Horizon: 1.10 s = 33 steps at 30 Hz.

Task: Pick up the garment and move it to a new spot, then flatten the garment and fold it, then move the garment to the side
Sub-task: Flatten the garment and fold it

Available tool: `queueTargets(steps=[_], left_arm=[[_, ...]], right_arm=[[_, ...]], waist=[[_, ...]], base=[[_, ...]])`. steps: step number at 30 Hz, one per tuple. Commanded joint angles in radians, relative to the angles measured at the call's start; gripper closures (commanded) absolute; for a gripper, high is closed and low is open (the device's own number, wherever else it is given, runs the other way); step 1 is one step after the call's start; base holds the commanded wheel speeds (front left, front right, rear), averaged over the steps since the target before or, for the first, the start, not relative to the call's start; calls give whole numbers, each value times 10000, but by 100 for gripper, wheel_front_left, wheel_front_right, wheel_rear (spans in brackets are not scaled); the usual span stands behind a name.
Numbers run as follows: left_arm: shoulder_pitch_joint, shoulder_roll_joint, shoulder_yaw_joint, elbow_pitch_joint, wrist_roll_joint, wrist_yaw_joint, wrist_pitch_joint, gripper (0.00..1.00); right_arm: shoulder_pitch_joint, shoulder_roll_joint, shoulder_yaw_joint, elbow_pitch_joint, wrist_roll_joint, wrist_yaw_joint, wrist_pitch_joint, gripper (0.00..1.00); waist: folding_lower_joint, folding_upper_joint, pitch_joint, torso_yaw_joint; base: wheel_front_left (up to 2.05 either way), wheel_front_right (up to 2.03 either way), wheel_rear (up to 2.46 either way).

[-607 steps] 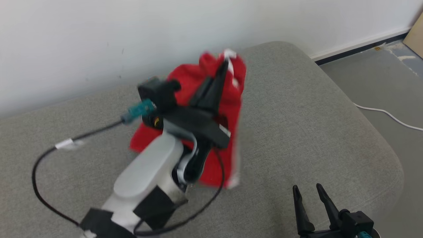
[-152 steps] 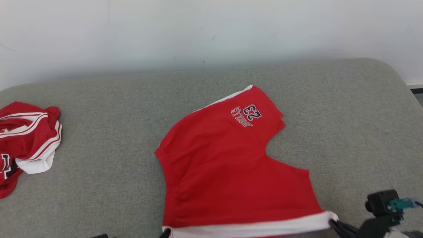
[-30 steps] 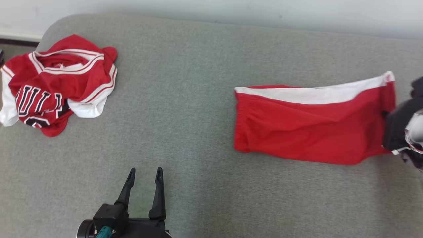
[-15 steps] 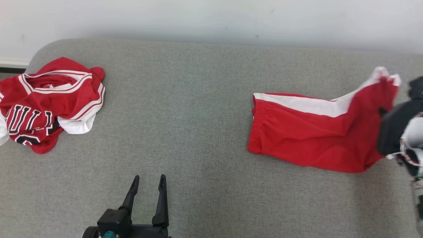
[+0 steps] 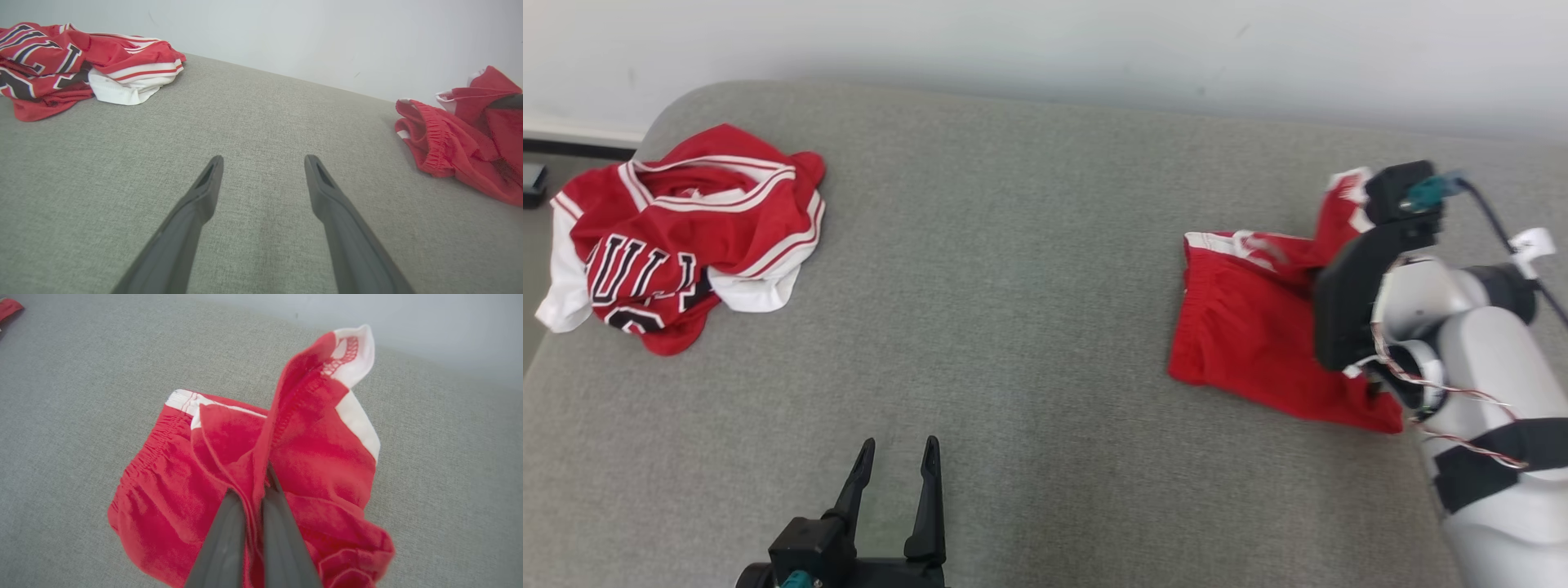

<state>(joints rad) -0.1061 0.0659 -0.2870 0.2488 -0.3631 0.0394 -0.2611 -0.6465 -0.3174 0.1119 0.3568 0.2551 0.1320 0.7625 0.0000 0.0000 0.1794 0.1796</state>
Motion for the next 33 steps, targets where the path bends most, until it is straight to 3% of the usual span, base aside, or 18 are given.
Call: queueTargets(steps=[1,12,13,14,17,24,30,33], left_arm=[[-70,-25,-4,21,-61,-1,-21,0],[-167,-81,14,105,-152,33,-41,0],[-188,-87,8,101,-159,27,-42,0],[-201,-90,19,90,-167,25,-43,0],[-163,-91,72,78,-175,38,-45,0],[-76,-107,149,94,-91,2,-45,0],[-23,-124,142,108,-68,-3,-47,0],[-31,-130,136,71,-63,-11,-46,0]], right_arm=[[-100,132,108,120,96,-25,-10,100],[-752,703,1148,1411,632,-25,-563,100],[-784,763,1206,1428,790,-26,-653,82],[-800,861,1169,1448,1039,-26,-737,0],[-877,1089,1138,1281,1671,-26,-925,0],[-873,651,477,731,2116,-26,-1427,0],[-318,-159,-652,690,1199,-26,-2097,0],[136,-256,-936,882,587,-26,-2567,2]], waist=[[0,0,141,188],[0,0,353,451],[0,0,355,454],[0,0,352,448],[0,0,314,366],[0,0,115,124],[0,0,17,56],[0,0,56,69]], base=[[0,0,0],[0,0,0],[0,0,0],[0,0,0],[0,0,0],[0,0,0],[0,0,0],[0,0,0]])
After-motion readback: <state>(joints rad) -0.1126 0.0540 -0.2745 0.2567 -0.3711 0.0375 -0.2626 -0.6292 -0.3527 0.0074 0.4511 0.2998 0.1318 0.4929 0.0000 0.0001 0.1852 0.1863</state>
